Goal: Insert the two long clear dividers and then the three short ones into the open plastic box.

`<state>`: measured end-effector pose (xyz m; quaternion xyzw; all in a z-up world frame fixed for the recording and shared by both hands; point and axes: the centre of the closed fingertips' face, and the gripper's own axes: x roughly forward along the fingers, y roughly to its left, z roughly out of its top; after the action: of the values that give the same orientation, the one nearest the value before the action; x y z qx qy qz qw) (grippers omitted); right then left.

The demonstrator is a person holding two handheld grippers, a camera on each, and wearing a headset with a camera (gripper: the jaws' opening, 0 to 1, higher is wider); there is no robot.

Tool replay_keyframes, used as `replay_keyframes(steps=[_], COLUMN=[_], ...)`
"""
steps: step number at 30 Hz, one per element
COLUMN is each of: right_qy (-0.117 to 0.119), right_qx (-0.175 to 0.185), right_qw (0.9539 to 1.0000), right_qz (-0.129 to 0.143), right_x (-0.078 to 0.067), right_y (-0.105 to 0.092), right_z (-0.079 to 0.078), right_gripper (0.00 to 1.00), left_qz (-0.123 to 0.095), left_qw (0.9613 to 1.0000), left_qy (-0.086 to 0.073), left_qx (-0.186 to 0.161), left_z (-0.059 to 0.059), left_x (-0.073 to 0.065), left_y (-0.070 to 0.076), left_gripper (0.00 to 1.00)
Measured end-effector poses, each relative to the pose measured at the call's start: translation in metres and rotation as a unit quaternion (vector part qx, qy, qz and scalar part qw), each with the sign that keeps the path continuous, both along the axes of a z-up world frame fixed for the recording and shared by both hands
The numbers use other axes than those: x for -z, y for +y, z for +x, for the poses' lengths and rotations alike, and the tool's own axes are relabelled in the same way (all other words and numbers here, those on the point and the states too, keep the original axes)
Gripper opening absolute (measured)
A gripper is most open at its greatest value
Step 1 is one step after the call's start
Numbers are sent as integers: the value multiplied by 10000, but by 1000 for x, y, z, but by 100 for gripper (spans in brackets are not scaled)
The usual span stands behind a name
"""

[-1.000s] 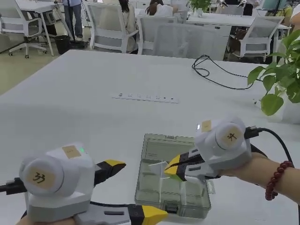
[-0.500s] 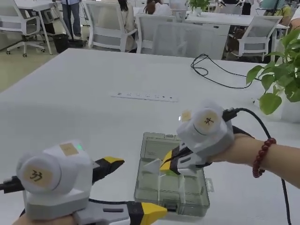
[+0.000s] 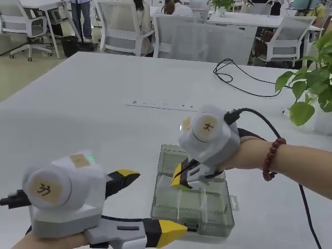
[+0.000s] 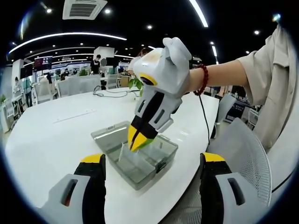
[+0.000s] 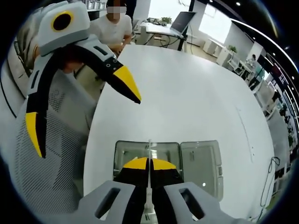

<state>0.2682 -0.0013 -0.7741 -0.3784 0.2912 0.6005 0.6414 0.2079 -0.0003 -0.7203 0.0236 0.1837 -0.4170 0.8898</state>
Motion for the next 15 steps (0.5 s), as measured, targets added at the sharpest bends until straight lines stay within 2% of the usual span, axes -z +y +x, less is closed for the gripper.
replay_keyframes(steps=[11, 15], right_qy=[-55, -32], right_qx=[-235, -246], right_qw=[9996, 9996], right_qz=[-132, -159], right_x=[12, 18], right_y=[3, 5], right_z=[-1, 0], right_gripper=[2, 2], left_qz=[-52, -40], left_qw=[10000, 10000], left_qy=[-22, 15], left_qx=[-10, -12], left_z=[1, 1], left_x=[-4, -1], left_y=[-6, -5], left_gripper=[84, 84])
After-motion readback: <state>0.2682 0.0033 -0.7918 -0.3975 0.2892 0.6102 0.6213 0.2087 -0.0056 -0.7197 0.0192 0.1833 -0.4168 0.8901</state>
